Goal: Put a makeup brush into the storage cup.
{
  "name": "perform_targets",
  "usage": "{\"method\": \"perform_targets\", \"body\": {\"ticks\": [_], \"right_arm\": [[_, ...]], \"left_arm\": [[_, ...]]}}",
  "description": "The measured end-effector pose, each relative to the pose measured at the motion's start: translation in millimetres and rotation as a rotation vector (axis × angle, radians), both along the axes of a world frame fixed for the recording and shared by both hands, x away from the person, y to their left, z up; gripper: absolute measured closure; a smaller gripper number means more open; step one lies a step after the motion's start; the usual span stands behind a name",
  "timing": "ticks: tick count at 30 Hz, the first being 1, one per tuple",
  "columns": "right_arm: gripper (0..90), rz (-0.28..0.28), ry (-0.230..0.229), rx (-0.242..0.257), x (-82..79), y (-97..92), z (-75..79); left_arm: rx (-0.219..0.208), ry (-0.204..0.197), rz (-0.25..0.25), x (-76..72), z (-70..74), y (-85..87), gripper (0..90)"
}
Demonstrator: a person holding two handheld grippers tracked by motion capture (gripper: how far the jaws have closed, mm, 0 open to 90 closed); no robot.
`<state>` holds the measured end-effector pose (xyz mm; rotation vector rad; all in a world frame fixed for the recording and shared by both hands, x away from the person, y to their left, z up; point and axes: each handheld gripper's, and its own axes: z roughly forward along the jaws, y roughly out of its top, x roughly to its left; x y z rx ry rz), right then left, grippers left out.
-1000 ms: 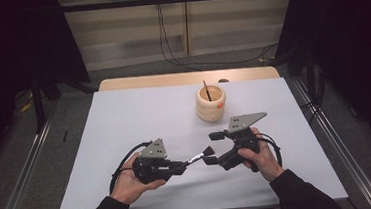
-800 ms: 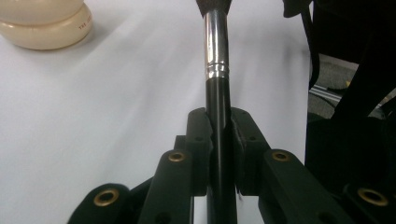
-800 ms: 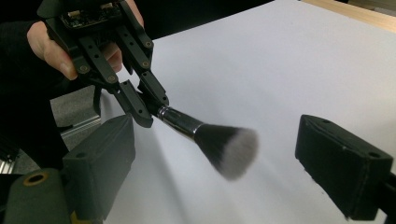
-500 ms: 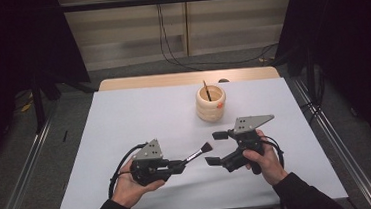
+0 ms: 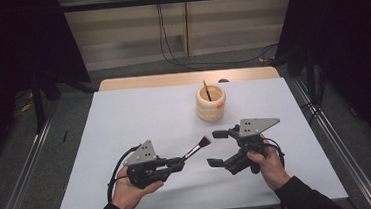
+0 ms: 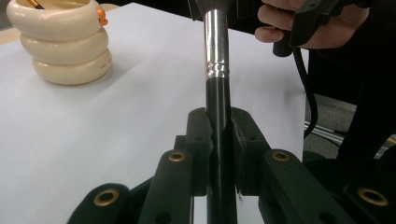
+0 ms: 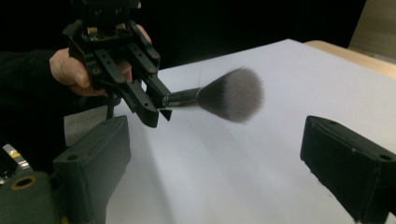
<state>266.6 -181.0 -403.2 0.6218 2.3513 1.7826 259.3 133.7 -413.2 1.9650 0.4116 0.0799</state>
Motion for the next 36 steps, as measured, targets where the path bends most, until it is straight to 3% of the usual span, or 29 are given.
{"method": "perform_targets", "body": {"ticks": [4,7,11,17,22,36], "right_arm": [[5.7,0.011,0.022,0.027,0.6,-2.4,1.0],[4.0,0.027,0.036,0.063,0.5,-2.8,2.4],[2.0,0.087,0.036,0.118,0.0,-1.5,2.9],[2.5,0.033,0.038,0.142,0.4,2.5,2.3],[10.7,0.022,0.047,0.152,3.0,5.1,0.4],[41.8,0.092,0.076,0.176,8.1,8.1,-3.5]], "left_arm": [[-0.041,-0.01,-0.011,-0.8,1.1,-0.2,79.3],[-0.049,-0.016,-0.005,-2.1,1.6,-0.7,79.3],[-0.066,-0.018,-0.006,-2.7,2.2,-2.2,79.3],[-0.086,-0.018,-0.005,-3.3,1.6,-3.9,79.3],[-0.097,-0.013,-0.015,-3.2,0.5,-7.0,79.3],[-0.083,-0.021,-0.035,-4.1,-0.2,-11.3,79.3]]}}
